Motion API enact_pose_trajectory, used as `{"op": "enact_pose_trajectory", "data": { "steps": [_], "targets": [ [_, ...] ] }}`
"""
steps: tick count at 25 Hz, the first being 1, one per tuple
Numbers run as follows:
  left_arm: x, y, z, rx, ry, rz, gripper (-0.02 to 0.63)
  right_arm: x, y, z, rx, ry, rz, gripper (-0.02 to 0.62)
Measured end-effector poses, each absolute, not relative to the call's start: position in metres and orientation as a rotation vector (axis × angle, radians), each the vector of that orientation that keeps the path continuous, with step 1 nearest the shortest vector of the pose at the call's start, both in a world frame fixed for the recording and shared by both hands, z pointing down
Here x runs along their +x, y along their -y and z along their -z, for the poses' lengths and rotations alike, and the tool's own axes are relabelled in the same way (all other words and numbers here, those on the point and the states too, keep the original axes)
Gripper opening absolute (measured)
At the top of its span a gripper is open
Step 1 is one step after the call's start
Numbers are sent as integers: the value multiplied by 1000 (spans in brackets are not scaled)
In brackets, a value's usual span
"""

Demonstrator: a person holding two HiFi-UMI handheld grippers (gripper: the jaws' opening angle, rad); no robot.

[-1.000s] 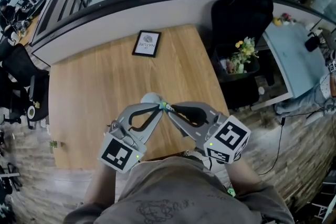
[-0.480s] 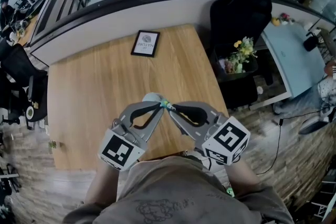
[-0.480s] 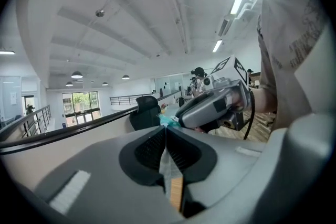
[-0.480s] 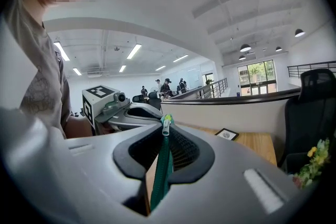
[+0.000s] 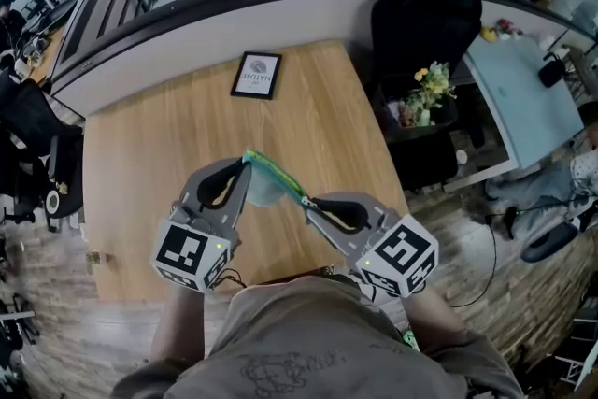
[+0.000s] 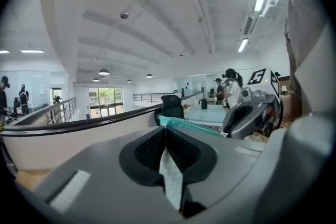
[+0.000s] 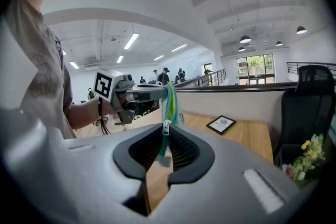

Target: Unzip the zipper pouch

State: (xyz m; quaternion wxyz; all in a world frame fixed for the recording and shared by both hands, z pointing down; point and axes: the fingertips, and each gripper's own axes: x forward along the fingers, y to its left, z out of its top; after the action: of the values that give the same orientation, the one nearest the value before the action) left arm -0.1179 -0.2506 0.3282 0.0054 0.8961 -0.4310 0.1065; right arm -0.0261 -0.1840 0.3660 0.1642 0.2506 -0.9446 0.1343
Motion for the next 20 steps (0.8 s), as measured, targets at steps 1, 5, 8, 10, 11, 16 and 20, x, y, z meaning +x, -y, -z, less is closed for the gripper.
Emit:
{"op": "enact_pose_trajectory", "data": {
  "steps": [1,5,8,10,11,16,20],
  "targets": [
    [-127,254,-327,2782,1390,-329,9,-24,182,-370,705,2677,-385,44],
    [-151,258,-331,2732,1423,-339,9,-17,175,-384,678,2663,-459,44],
    [-147,253,-340,2732,1420,-378,9,-12,176,-392,701,2633,-461,46],
    [-145,251,-342,2723,1418,-366,9,-7,180,-394,752,2630,-469,48],
    [-145,251,-342,2717,1419,-357,9,-5,183,-393,775,2636,-480,48],
    [-152,254,-333,2705,1489,-331,9,-6,188,-375,769,2686,-418,49],
    [-158,254,-307,2728,1577,-305,9,-3,200,-338,862,2751,-336,49]
  ]
}}
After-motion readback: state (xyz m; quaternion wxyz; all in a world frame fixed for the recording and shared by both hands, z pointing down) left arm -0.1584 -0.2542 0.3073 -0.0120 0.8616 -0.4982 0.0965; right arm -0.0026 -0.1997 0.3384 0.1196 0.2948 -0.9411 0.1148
